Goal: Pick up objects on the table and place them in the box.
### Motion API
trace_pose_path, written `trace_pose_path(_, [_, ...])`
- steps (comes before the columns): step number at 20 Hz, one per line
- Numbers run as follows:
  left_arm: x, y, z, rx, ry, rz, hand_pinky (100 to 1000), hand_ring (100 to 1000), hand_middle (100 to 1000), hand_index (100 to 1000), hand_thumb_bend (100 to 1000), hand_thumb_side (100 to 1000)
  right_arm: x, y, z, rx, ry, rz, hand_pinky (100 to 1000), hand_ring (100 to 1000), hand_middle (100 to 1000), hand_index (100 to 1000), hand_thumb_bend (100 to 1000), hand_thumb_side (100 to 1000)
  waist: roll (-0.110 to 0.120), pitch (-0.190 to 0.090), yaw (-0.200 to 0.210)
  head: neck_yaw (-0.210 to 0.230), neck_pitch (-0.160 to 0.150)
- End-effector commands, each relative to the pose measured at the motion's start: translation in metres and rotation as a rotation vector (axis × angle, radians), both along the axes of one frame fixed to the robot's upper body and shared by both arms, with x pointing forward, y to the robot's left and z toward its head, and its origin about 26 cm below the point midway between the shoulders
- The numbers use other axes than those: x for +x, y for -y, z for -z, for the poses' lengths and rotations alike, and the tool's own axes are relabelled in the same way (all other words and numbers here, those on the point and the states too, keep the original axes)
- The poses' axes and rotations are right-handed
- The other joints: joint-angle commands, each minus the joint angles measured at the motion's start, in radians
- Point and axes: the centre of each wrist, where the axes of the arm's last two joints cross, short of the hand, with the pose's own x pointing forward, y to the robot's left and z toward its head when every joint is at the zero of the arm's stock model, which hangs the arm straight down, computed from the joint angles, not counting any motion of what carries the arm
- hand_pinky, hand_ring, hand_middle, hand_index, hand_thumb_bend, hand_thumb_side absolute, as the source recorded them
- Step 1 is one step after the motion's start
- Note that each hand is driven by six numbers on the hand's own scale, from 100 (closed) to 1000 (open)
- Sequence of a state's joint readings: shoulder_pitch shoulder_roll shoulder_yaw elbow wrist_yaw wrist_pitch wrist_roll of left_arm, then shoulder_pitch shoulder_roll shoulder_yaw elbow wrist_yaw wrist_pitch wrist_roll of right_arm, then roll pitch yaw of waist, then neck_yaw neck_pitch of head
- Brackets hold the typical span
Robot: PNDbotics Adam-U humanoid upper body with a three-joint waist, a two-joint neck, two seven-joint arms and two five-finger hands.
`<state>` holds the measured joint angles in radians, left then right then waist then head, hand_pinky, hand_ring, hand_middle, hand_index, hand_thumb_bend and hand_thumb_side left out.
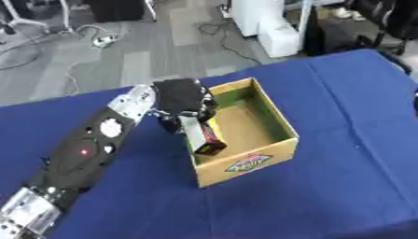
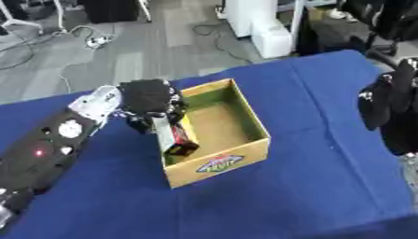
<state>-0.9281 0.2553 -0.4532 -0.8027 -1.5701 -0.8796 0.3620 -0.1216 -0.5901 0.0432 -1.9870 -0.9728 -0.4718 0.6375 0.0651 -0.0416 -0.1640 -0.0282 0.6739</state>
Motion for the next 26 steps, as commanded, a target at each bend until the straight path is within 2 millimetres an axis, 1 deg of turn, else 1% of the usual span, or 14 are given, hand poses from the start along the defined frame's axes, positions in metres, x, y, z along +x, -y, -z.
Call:
trace_pose_path(1, [0.003,0.001,0.002,0.04,-0.021,0.014,706,799,800,679,777,475,0.0,0.0,-0.01,-0.027,0.07,-0.019,192,335,386,466,100,1000,-0.008,-0.006,-0.001,0.009,-0.016])
trace_pose_path(2, [0.003,0.001,0.003,0.038,-0.023,0.012,795,845,829,708,802,523,0.0,0.0,-0.01,-0.028,0.071,-0.019,192,335,386,466,100,1000,-0.009,-0.006,0.0,0.009,-0.015])
trace_pose_path(3, [0.003,0.0,0.001,0.027,-0.022,0.009,841,871,849,731,809,578,0.0,0.001,-0.01,-0.029,0.072,-0.019,192,335,386,466,100,1000,-0.009,-0.006,0.0,0.008,-0.015])
trace_pose_path(6, [0.003,-0.005,-0.009,-0.054,-0.006,0.001,907,906,867,735,757,686,0.0,0.001,-0.009,-0.032,0.074,-0.017,191,335,386,466,100,1000,-0.01,-0.006,0.003,0.006,-0.016])
trace_pose_path(8, [0.004,-0.009,-0.019,-0.119,0.012,-0.007,908,907,869,738,759,688,0.0,0.001,-0.009,-0.032,0.075,-0.014,191,335,386,465,100,1000,-0.011,-0.006,0.005,0.005,-0.016])
trace_pose_path(13, [0.002,-0.027,-0.062,-0.296,0.091,-0.079,900,899,868,739,774,666,-0.001,0.004,-0.008,-0.026,0.069,0.006,191,335,386,465,100,1000,-0.01,-0.009,0.013,0.003,-0.015])
trace_pose_path(19, [-0.018,-0.043,-0.111,-0.292,0.181,-0.174,914,893,850,732,773,653,-0.003,0.007,-0.006,-0.029,0.065,0.029,191,335,386,465,100,1000,-0.007,-0.011,0.025,0.002,-0.013])
trace_pose_path(20, [-0.022,-0.046,-0.116,-0.287,0.19,-0.203,873,872,836,714,738,640,-0.003,0.008,-0.006,-0.029,0.065,0.032,191,335,386,465,100,1000,-0.007,-0.011,0.029,0.001,-0.013])
trace_pose_path(21, [-0.028,-0.047,-0.121,-0.282,0.202,-0.247,873,872,836,714,738,640,-0.004,0.008,-0.005,-0.03,0.065,0.035,191,335,386,465,100,1000,-0.007,-0.01,0.032,0.0,-0.013])
trace_pose_path(22, [-0.036,-0.047,-0.125,-0.281,0.213,-0.291,765,839,809,678,736,534,-0.004,0.008,-0.004,-0.032,0.065,0.039,191,335,386,465,100,1000,-0.007,-0.01,0.035,-0.001,-0.013])
trace_pose_path(23, [-0.045,-0.046,-0.128,-0.287,0.225,-0.343,773,839,808,677,733,542,-0.005,0.009,-0.004,-0.034,0.064,0.043,191,335,386,465,100,1000,-0.007,-0.01,0.039,0.001,-0.014])
trace_pose_path(24, [-0.055,-0.042,-0.129,-0.307,0.229,-0.39,671,808,796,671,694,473,-0.005,0.009,-0.003,-0.035,0.065,0.047,191,335,386,465,100,1000,-0.009,-0.009,0.042,0.003,-0.016])
trace_pose_path(25, [-0.065,-0.037,-0.128,-0.342,0.226,-0.436,671,808,796,671,694,473,-0.005,0.009,-0.002,-0.036,0.065,0.051,191,335,386,465,100,1000,-0.01,-0.008,0.045,0.005,-0.018])
trace_pose_path(26, [-0.075,-0.033,-0.126,-0.39,0.218,-0.473,489,681,695,566,545,405,-0.006,0.01,-0.001,-0.035,0.066,0.054,191,335,386,465,100,1000,-0.013,-0.007,0.047,0.006,-0.021])
